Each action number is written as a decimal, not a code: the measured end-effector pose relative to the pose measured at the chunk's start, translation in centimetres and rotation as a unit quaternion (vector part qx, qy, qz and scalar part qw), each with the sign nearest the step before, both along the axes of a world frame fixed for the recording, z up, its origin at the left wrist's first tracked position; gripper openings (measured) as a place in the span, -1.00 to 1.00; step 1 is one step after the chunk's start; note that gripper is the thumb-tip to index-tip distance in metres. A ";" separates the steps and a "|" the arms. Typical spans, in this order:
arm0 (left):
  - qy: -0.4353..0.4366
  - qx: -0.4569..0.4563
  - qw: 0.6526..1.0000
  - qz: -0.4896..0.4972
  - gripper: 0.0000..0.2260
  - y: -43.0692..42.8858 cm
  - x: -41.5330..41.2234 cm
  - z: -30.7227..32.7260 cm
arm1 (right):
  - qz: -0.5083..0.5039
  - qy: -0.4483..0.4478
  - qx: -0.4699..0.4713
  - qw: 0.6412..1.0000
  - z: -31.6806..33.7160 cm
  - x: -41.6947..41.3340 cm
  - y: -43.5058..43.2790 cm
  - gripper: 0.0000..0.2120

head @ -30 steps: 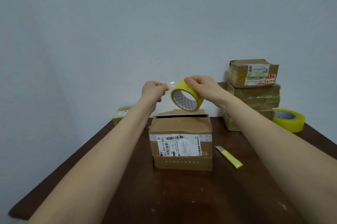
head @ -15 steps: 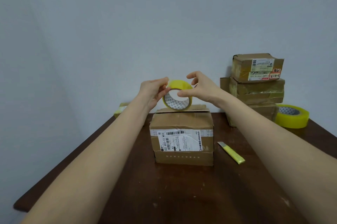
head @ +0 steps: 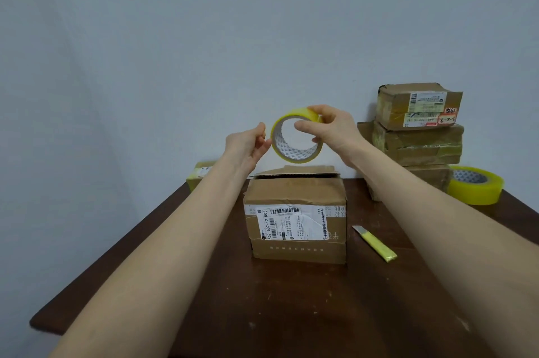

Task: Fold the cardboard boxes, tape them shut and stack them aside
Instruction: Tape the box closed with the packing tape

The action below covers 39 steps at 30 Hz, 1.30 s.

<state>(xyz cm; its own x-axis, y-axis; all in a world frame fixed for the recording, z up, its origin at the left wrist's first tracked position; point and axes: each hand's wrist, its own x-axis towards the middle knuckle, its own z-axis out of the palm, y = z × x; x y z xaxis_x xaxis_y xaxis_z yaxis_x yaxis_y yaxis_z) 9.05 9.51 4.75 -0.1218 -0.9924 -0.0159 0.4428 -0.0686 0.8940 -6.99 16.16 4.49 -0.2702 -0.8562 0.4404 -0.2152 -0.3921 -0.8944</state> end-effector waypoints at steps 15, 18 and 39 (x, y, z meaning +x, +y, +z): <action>-0.096 0.059 0.988 0.101 -0.89 -3.1 3.6 -6.0 | -0.033 0.254 0.116 0.960 -1.1 0.5 -1.3 -0.49; -0.097 0.067 0.988 0.097 -0.82 -3.1 3.9 -7.6 | 0.002 0.174 0.118 0.978 -2.4 0.3 -1.0 -0.60; -0.208 0.115 0.970 0.042 -0.80 -0.7 4.8 -11.5 | -0.072 0.328 0.076 0.939 -1.9 1.0 -0.9 -0.51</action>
